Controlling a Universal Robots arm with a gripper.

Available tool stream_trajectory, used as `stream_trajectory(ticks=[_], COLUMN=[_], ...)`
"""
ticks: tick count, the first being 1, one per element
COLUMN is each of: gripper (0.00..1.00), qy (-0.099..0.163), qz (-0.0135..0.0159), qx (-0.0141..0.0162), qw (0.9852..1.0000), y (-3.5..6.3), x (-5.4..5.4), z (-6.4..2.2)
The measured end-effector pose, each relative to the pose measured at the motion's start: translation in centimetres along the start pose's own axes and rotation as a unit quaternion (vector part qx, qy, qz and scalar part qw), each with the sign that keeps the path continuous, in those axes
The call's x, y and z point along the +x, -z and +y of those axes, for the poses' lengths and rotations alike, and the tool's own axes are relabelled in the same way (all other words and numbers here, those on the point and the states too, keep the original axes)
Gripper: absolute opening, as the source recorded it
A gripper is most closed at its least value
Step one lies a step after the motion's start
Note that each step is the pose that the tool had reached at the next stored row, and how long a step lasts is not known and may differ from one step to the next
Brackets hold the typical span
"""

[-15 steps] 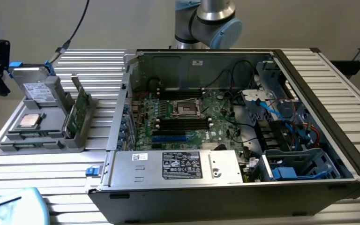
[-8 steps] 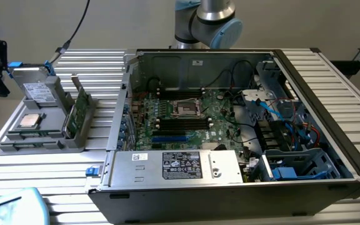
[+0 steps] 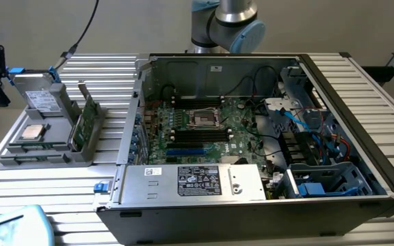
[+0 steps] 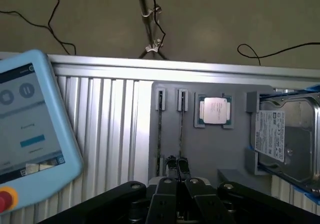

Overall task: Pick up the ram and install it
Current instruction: 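Pick up the ram and move it above insertion slot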

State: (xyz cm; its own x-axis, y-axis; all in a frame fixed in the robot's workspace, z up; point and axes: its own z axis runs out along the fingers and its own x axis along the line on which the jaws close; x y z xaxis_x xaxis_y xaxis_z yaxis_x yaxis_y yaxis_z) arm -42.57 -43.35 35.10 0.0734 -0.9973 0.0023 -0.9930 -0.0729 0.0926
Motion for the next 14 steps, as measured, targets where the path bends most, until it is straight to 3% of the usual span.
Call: stream_trajectory(ticks=[2, 6, 9, 10, 14], gripper=[0.11, 0.11, 0.18, 0.25, 0.25], qy=[0.013, 0.014, 0.014, 0.014, 0.015], qz=[0.0011, 0.0012, 0.0012, 0.0012, 0.0012], qx=[-0.0013, -0.0017, -0.0017, -0.0017, -0.0017], qw=[0.9999, 0.9999, 0.9999, 0.9999, 0.9999], y=[-0.02, -0.02, -0.02, -0.02, -0.45], x=[0.00, 0.00, 0.00, 0.00, 0.02], z=[0.01, 0.01, 0.01, 0.01, -0.02])
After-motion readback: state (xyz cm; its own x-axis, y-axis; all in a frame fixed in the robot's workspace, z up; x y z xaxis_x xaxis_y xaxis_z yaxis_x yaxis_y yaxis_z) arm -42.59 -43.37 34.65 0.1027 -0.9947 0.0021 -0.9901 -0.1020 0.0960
